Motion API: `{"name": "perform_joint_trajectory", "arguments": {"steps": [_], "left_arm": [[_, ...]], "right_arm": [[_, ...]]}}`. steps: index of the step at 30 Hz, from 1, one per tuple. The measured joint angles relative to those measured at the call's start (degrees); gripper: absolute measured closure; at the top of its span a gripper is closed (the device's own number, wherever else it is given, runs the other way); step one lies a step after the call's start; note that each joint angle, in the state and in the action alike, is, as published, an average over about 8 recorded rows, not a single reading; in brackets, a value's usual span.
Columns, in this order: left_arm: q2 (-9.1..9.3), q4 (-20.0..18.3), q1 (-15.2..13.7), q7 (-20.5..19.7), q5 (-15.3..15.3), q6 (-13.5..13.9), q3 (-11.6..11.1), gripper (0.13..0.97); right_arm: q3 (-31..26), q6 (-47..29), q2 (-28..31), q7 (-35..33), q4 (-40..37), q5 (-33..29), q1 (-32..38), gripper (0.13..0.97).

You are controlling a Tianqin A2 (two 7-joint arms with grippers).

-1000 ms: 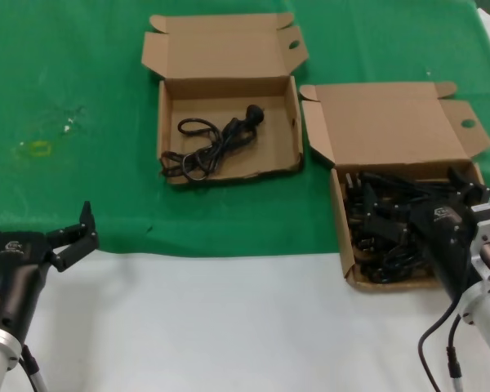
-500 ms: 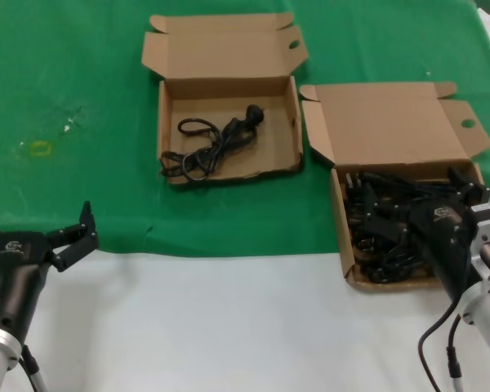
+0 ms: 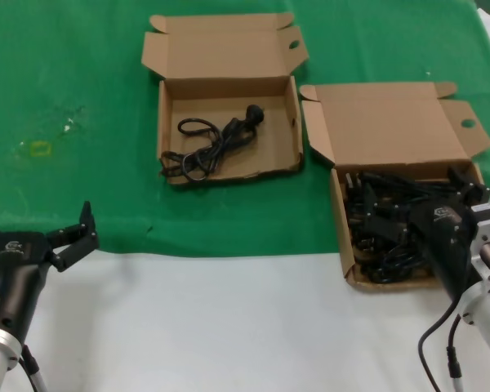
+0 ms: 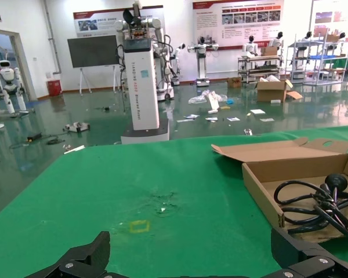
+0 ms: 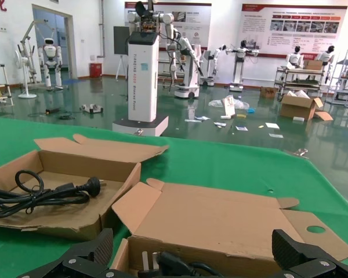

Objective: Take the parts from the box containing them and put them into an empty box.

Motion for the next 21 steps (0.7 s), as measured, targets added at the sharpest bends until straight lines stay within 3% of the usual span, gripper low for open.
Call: {"name": "perform_joint_trajectory", "arguments": {"steps": [21], "left_arm": [[0.00,0.0,0.0,0.0,0.0,0.0,0.0,0.132]], "right_arm": [[0.0,0.0,0.0,0.0,0.0,0.0,0.0,0.129]]}}
